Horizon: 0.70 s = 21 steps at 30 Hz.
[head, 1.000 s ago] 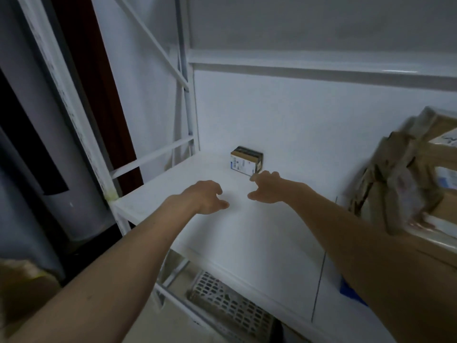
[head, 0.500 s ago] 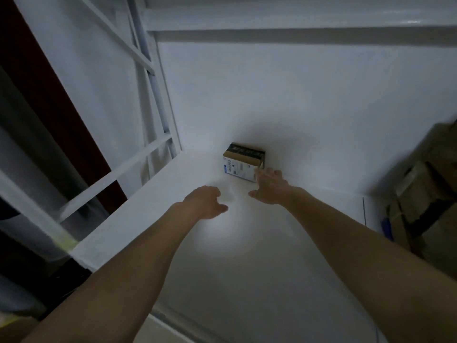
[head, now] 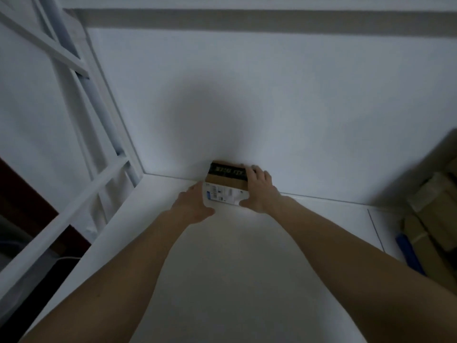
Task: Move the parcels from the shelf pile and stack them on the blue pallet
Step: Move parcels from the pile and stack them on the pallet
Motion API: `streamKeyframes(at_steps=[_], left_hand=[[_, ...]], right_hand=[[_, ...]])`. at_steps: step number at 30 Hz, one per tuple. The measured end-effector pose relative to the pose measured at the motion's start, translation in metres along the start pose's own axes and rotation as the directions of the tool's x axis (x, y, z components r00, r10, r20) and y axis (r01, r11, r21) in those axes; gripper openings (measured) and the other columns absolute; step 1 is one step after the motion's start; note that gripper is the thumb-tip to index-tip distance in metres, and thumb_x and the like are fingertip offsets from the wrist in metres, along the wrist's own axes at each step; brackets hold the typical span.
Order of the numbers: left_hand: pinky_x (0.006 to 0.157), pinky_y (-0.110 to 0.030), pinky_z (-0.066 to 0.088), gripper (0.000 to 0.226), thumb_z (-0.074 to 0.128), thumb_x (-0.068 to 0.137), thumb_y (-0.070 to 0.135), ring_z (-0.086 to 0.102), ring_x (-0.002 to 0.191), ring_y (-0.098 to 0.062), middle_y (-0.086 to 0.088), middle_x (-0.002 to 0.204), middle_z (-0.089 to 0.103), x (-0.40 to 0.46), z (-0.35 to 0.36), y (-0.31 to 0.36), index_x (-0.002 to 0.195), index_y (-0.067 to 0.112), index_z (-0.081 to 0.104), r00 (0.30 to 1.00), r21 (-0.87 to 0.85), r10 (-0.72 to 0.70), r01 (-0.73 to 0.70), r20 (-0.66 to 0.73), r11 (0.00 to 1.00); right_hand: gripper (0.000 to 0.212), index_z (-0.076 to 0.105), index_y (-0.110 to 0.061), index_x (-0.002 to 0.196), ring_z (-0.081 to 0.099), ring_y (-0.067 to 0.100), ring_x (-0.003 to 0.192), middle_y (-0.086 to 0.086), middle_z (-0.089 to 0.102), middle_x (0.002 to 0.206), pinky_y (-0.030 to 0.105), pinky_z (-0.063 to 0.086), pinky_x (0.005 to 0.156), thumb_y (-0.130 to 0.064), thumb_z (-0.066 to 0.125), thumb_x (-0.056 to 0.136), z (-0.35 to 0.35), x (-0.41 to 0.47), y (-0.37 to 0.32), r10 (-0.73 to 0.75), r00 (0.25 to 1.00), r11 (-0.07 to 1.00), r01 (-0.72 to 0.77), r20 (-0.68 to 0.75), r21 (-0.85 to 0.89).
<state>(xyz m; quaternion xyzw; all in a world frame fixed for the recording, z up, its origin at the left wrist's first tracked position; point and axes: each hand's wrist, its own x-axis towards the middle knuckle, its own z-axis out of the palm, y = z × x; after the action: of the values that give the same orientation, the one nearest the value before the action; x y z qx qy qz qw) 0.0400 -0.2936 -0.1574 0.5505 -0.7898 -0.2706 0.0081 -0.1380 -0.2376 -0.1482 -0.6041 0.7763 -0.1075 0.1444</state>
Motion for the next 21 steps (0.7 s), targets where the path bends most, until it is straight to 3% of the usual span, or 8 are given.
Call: streamKeyframes(at_steps=[7,10,13,17,21], left_hand=[[0.098,-0.03,0.036,0.091,0.077,0.077,0.03,0.042,0.13,-0.026,-0.005,0.148,0.039,0.039,0.004,-0.014,0.149,0.021,0.021,0.994,-0.099,0.104,-0.1,0.043,0.99],[0.086,-0.025,0.039,0.084,0.078,0.076,0.024,0.052,0.113,-0.02,-0.001,0.139,0.049,0.047,0.008,-0.021,0.144,0.027,0.03,0.988,-0.204,0.136,-0.118,0.075,0.972],[0.077,-0.023,0.038,0.073,0.077,0.076,0.016,0.05,0.096,-0.011,0.0,0.131,0.055,0.049,0.01,-0.021,0.138,0.024,0.04,0.981,-0.255,0.179,-0.156,0.071,0.954],[0.077,-0.023,0.04,0.06,0.079,0.074,0.014,0.055,0.101,-0.015,0.0,0.127,0.06,0.043,0.008,-0.008,0.127,0.02,0.052,0.965,-0.229,0.249,-0.226,0.079,0.947],[0.086,-0.03,0.048,0.057,0.082,0.07,0.01,0.06,0.107,-0.021,0.0,0.12,0.064,0.023,0.007,0.021,0.12,0.019,0.058,0.934,-0.221,0.346,-0.321,0.087,0.921]], right_hand=[[0.098,0.006,-0.012,0.15,0.014,0.033,0.14,0.009,0.007,0.154,0.05,0.032,0.109,-0.022,0.073,0.079,0.013,0.027,-0.011,0.077,0.997,0.997,-0.077,-0.02,0.012],[0.084,0.016,-0.007,0.146,0.029,0.035,0.126,0.013,0.018,0.146,0.044,0.038,0.104,-0.018,0.068,0.08,0.017,0.027,-0.015,0.101,0.989,0.995,-0.102,-0.105,-0.008],[0.09,0.02,-0.004,0.142,0.032,0.032,0.118,0.016,0.026,0.133,0.041,0.043,0.097,-0.023,0.074,0.073,0.017,0.023,-0.018,0.165,0.976,0.983,-0.175,-0.141,-0.061],[0.089,0.028,-0.006,0.131,0.032,0.028,0.119,0.013,0.034,0.125,0.036,0.041,0.095,-0.027,0.082,0.064,0.009,0.006,-0.015,0.271,0.96,0.962,-0.272,-0.072,-0.011],[0.086,0.031,-0.007,0.125,0.038,0.027,0.117,0.011,0.041,0.123,0.038,0.043,0.092,-0.033,0.084,0.062,-0.015,-0.031,-0.001,0.369,0.929,0.927,-0.365,-0.039,0.083]])
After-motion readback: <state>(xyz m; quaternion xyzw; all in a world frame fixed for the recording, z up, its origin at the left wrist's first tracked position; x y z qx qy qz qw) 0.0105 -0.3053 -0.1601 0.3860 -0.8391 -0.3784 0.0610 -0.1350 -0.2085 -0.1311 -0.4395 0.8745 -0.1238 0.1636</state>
